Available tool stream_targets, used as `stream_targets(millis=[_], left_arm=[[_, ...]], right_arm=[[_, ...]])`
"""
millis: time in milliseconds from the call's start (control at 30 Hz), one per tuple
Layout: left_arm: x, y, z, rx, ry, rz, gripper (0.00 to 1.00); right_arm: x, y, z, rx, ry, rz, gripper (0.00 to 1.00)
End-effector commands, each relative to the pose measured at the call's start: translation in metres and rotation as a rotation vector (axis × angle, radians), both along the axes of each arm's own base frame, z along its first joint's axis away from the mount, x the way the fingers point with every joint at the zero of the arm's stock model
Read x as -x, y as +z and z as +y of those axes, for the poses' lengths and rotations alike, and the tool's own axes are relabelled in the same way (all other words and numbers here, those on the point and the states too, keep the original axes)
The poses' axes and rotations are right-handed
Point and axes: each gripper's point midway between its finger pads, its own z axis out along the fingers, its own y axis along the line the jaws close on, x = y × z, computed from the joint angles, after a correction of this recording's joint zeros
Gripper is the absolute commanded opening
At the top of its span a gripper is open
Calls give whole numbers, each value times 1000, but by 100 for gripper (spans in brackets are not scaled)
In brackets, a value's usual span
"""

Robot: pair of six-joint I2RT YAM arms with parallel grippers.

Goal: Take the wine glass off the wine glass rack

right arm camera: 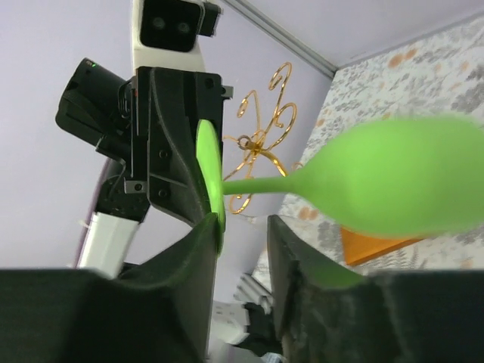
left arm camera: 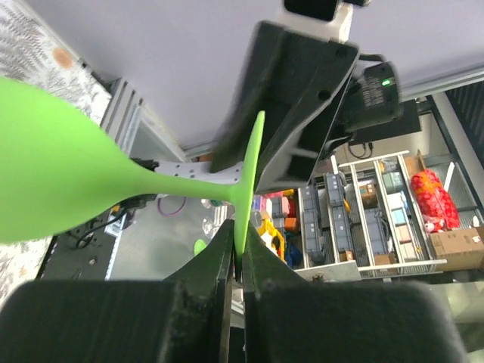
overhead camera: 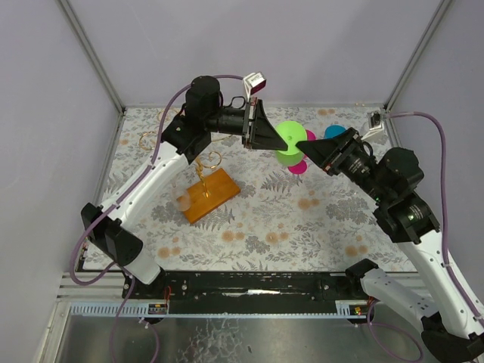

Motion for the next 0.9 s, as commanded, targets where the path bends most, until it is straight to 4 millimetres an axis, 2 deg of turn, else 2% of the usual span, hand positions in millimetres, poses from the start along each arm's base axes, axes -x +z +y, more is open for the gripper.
stream_targets(millis=[0,67,133,167,300,467,567,733,800,867], left_arm=[[14,50,-2,127,-100,-197,0],[8,53,-6,131,-123,-247,0],[2,54,-10,135,-147,-324,0],[-1,52,-12,133,-160,-352,0],[-17,41,-22,128,-191,-429,0],[-31,34,-32,142,-196,-497,0],[-37,34,-34,142,-169,-572,0],[-51,32,-33,85,-57,-801,0],[-49,33,-33,64,-27,-905,0],[-40,38,-30,52,-7,-1020,0]], right_arm=[[5,-12,-13,73,-46,32,57],[11,-13,-27,103,-99,47,80],[18,-17,-45,138,-170,73,93],[21,-17,-54,150,-210,82,95],[31,-10,-79,172,-308,96,99],[41,10,-90,130,-341,69,100],[45,15,-93,110,-351,67,100],[42,8,-90,109,-346,109,100],[38,5,-89,116,-348,135,100],[35,1,-89,128,-357,161,99]])
